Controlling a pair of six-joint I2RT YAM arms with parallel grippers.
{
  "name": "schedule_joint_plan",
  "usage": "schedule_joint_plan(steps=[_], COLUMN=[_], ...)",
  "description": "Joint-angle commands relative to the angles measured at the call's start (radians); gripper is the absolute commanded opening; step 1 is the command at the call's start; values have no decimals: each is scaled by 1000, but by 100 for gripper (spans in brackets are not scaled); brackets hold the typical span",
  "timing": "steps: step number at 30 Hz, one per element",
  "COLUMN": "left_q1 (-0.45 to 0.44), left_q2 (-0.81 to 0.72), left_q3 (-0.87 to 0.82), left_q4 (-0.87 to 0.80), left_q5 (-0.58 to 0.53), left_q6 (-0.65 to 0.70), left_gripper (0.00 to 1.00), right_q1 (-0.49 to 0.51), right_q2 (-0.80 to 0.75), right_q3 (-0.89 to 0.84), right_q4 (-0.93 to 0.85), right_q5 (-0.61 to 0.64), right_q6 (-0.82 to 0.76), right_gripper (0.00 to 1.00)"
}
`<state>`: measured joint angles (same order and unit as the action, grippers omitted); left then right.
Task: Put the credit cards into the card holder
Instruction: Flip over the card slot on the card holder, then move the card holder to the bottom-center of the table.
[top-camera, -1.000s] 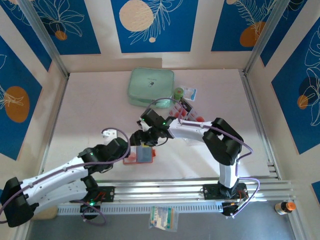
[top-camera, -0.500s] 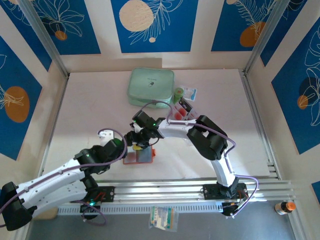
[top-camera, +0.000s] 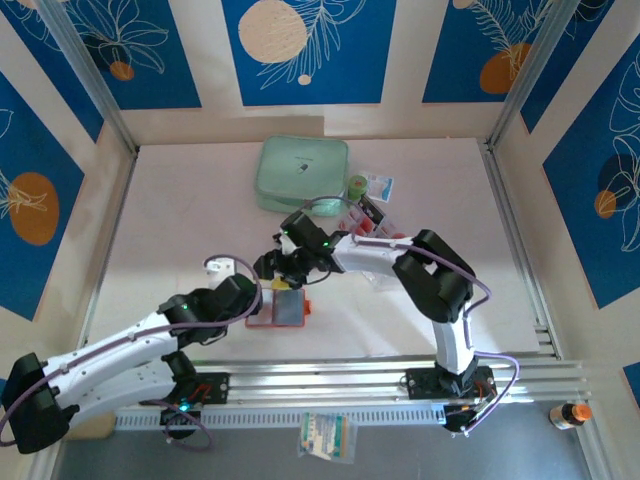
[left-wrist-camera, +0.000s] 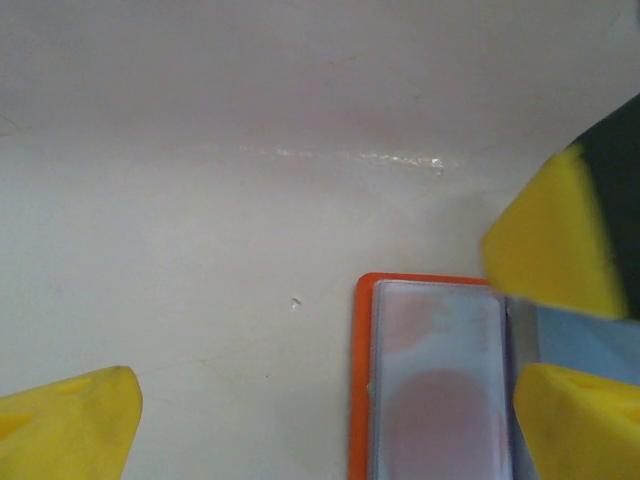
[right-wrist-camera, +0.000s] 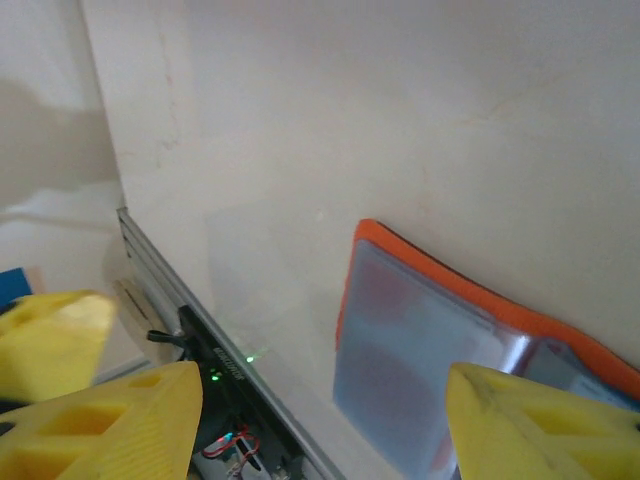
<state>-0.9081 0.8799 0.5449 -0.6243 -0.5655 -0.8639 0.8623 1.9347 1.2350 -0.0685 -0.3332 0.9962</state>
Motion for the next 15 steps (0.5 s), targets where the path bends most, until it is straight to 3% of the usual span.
schedule_joint_plan(steps=[1, 8, 15], left_q1=[-5, -5, -2], left_q2=[37, 124, 195], left_q3=[9, 43, 66], left_q4=[46, 98, 139], left_q5=[23, 30, 38], left_q6=[12, 39, 60], left_gripper=[96, 98, 100], right_q1=[-25, -61, -40], right_q2=[-92, -247, -294], right_q3=[-43, -164, -215], right_q4=[6, -204, -398], right_q5=[-15, 144, 323], right_q6=[2, -117, -234], right_gripper=[65, 63, 62])
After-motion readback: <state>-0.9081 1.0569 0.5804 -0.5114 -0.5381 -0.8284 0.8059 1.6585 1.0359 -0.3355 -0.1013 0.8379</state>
